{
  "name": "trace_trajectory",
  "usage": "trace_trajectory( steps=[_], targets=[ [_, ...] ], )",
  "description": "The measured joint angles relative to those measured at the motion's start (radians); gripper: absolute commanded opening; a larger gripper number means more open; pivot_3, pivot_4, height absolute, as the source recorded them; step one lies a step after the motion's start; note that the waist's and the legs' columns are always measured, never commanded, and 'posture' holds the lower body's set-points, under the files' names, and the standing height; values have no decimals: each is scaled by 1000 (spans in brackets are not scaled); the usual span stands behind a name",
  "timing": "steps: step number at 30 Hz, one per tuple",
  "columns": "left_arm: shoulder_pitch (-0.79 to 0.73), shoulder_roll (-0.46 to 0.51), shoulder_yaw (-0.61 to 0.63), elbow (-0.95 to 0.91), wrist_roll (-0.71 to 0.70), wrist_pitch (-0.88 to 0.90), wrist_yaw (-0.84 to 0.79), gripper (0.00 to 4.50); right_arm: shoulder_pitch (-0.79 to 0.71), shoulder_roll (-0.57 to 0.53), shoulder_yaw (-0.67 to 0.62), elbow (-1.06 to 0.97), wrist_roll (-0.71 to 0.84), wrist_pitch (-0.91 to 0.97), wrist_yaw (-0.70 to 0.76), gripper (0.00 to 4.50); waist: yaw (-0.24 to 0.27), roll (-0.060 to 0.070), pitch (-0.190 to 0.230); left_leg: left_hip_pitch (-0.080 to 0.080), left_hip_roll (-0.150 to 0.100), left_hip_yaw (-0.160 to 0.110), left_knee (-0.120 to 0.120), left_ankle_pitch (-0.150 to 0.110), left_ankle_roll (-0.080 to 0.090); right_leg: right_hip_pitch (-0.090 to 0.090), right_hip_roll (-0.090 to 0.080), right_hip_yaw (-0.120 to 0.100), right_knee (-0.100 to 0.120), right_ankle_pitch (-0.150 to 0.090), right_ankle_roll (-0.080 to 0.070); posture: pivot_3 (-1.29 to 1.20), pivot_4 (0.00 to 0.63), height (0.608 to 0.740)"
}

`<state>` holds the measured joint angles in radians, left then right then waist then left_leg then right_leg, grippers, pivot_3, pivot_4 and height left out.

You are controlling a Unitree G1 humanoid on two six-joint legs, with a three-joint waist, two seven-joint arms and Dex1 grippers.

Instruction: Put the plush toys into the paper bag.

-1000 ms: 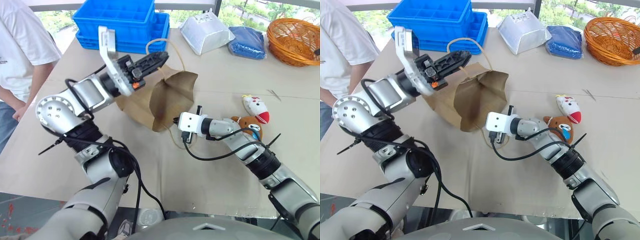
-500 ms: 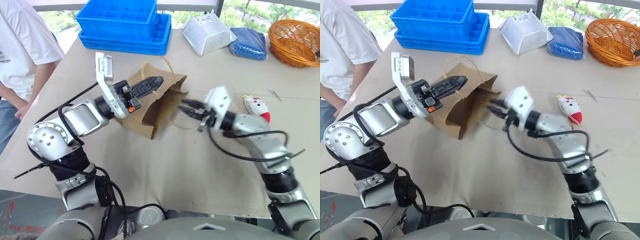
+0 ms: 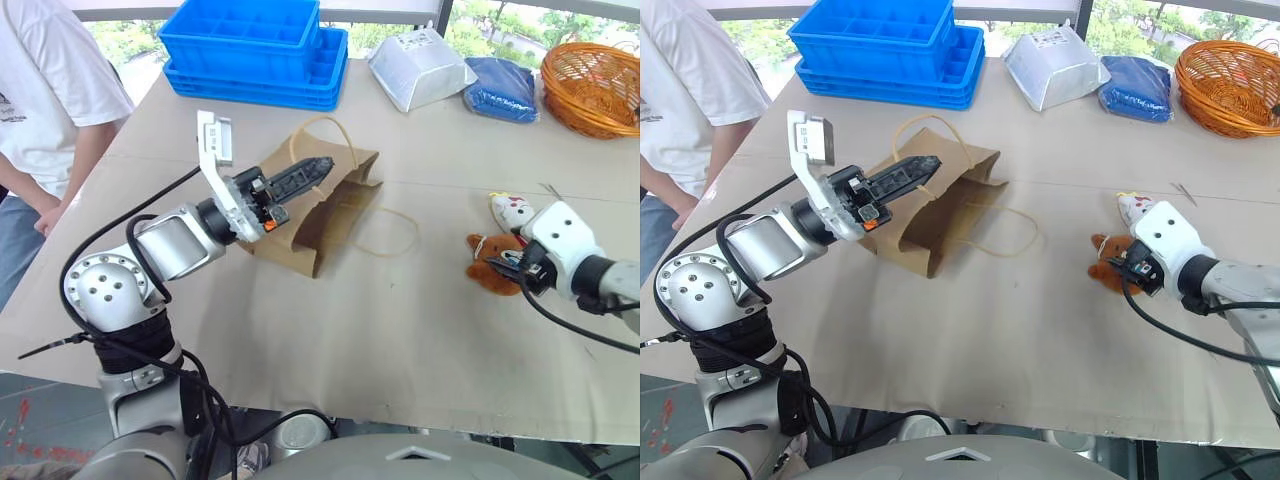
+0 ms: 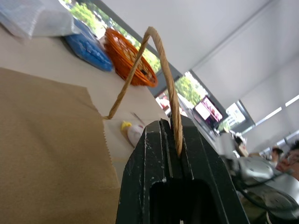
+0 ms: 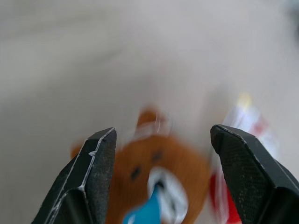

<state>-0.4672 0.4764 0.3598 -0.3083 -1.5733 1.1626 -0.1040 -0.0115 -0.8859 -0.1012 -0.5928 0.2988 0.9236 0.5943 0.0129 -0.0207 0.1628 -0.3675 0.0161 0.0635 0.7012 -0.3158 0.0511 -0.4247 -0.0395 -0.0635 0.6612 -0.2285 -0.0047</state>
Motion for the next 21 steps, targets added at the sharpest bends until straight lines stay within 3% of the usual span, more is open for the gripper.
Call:
trace_trajectory(
  steps=[1, 4, 7, 10, 13, 17, 19, 21],
  targets=[
    [0, 11, -10, 0, 1, -10, -8, 0, -11, 5, 22, 27, -2, 15, -7, 3160, 1, 0, 0, 0, 0, 0, 0, 0, 0, 0, 0, 0, 0, 0, 0, 0, 150, 740],
    [0, 29, -24, -2, 1, -30, -26, 0, -33, 10, 51, 50, -3, 45, -15, 2319, 2, -3, -2, -1, 0, -1, 0, 0, 0, 0, 0, 0, 0, 0, 0, 0, 150, 740],
    [0, 54, -42, -2, 2, -48, -43, 0, -28, 9, 62, 49, -3, 76, -17, 974, 6, -6, -4, -1, 0, -1, 0, 0, 0, 1, 0, 0, -1, 0, 0, 0, 150, 740],
    [-1, 63, -58, -3, 2, -62, -48, 0, -10, 5, 46, 32, 0, 91, -16, 17, 10, -7, -4, -1, 0, -2, 0, 0, 0, 1, 0, -1, -3, 0, 0, 0, 150, 740],
    [-1, 68, -70, -3, 2, -75, -50, 0, 6, 2, 19, 20, 12, 100, -14, 17, 15, -7, -4, -1, 0, -2, 0, 0, 1, 2, 0, -1, -3, 0, 0, 0, 150, 740],
    [-2, 78, -87, -1, 2, -89, -55, 0, 6, 83, -85, 15, 87, 134, -8, 17, 22, -7, -4, -2, 0, -3, 0, 0, 1, 2, 0, -1, -3, 0, 0, 0, 150, 740],
    [1, 88, -86, 4, 6, -100, -74, 0, -20, 179, -185, -2, 205, 159, 5, 17, 19, -5, -2, -2, 0, -3, 0, 0, 1, 1, 0, -1, -3, 0, 0, 0, 150, 740],
    [37, 119, -80, 12, 25, -106, -139, 0, -142, 309, -296, -50, 426, 187, -21, 17, -1, 1, 1, -1, 1, -2, 0, 0, 0, 0, 1, -1, -2, 0, 1, 0, 150, 740]
  ],
)
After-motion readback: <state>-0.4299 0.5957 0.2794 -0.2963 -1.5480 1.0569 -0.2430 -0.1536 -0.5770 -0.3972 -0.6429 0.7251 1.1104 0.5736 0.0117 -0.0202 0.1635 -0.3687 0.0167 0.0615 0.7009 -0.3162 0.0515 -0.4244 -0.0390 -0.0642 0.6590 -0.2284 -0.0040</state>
